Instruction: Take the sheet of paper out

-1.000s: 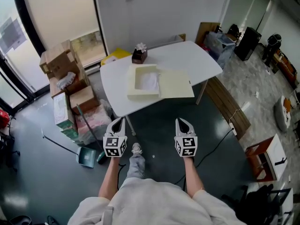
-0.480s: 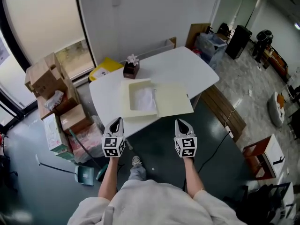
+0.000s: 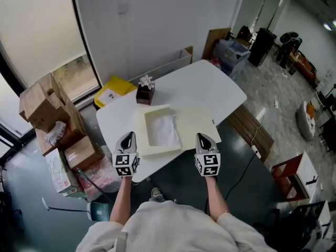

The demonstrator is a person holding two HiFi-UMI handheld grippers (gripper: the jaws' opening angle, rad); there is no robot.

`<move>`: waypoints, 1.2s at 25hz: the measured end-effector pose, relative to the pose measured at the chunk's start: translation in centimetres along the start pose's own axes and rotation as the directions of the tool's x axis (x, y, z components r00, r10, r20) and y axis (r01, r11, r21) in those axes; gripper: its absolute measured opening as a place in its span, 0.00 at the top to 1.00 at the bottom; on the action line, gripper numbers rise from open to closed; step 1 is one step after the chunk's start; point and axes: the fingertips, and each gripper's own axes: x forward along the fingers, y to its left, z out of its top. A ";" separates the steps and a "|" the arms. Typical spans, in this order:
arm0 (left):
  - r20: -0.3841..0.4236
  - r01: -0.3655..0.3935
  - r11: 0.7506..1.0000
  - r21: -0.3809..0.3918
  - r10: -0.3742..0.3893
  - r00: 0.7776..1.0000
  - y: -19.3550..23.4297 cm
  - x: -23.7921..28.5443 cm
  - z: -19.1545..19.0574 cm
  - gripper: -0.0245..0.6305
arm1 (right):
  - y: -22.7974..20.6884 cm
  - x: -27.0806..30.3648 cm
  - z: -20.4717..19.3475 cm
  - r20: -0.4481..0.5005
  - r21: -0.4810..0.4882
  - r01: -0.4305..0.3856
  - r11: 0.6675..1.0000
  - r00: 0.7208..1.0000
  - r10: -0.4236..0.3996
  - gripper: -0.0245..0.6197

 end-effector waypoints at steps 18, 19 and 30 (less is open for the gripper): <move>-0.046 0.006 1.000 -0.021 -0.007 0.999 5.6 5.4 -1.5 0.96 | 1.3 8.0 0.7 -0.031 0.009 0.001 1.000 1.000 -0.001 0.96; -0.051 0.004 1.000 -0.028 -0.005 0.999 5.7 5.4 -1.7 0.96 | 1.4 8.2 0.7 -0.030 0.008 -0.002 1.000 1.000 0.003 0.96; -0.069 -0.058 0.998 -0.002 0.058 0.996 7.9 7.2 -1.9 0.96 | 0.7 12.7 0.8 -0.013 0.033 -0.054 0.998 0.998 0.054 0.96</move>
